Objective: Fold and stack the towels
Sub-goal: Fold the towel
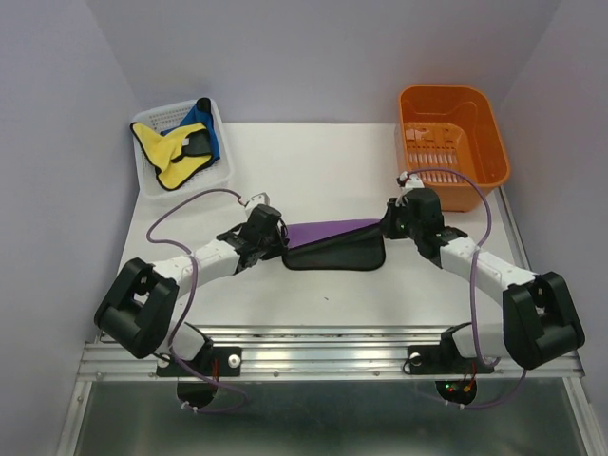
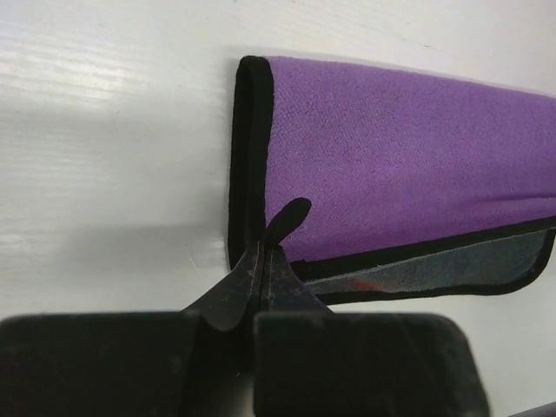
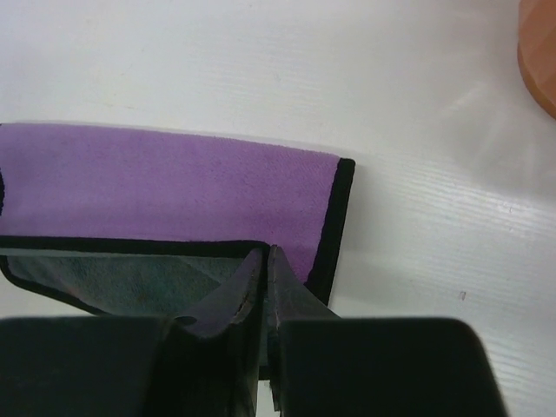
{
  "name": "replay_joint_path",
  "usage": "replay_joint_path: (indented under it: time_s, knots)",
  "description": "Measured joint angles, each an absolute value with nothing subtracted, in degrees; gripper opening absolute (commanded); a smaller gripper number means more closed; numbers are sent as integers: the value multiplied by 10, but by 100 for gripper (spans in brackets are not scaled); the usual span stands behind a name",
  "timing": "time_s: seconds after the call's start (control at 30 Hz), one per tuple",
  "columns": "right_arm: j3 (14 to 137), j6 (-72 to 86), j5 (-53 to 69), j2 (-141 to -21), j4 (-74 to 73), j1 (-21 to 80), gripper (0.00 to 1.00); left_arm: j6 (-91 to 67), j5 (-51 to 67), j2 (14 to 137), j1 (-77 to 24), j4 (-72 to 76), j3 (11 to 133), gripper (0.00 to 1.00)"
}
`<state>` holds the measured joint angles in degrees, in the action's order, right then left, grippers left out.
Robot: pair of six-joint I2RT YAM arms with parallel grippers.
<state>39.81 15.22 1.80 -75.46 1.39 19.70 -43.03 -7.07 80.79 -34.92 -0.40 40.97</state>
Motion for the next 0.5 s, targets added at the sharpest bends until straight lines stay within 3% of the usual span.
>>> replay_joint_path:
  time_s: [0.5]
  knots:
    - [350, 189, 43, -724, 4, 197, 8, -442, -80, 756, -350, -6, 389, 0]
